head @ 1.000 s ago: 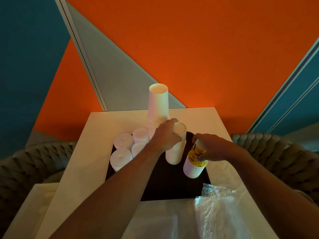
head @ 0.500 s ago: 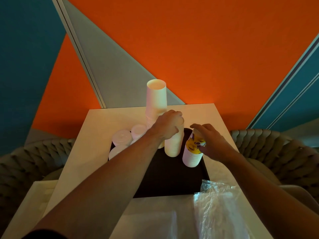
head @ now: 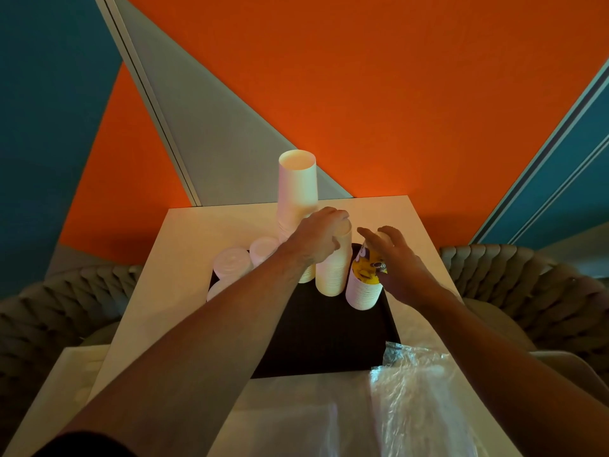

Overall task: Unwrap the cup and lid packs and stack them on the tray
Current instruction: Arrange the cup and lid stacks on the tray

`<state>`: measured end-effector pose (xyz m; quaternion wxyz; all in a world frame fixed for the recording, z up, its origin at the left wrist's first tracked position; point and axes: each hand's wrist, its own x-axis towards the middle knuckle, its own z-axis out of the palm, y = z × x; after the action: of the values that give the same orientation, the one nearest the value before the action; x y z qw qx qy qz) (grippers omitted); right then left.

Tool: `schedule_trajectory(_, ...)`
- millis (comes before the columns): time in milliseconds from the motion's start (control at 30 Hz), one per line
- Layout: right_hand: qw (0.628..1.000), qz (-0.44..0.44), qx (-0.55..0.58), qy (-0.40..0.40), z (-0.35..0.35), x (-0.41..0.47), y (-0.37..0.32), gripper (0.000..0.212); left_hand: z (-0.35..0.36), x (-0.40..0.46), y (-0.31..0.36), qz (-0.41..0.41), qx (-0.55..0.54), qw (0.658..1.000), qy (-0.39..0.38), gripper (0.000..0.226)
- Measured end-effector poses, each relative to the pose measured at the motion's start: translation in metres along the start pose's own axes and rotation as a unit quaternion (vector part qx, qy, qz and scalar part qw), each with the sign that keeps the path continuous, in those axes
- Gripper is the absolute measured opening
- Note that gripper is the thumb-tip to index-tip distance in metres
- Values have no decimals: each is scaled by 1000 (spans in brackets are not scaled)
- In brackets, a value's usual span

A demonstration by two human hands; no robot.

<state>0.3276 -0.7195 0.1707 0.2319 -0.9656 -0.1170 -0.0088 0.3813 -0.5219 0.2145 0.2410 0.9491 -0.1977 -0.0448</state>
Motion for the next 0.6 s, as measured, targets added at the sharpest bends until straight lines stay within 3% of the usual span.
schedule_trajectory(600,998,41,37,13,5,-2,-3,89,2,-1,-3,0,-9,1000,19,63)
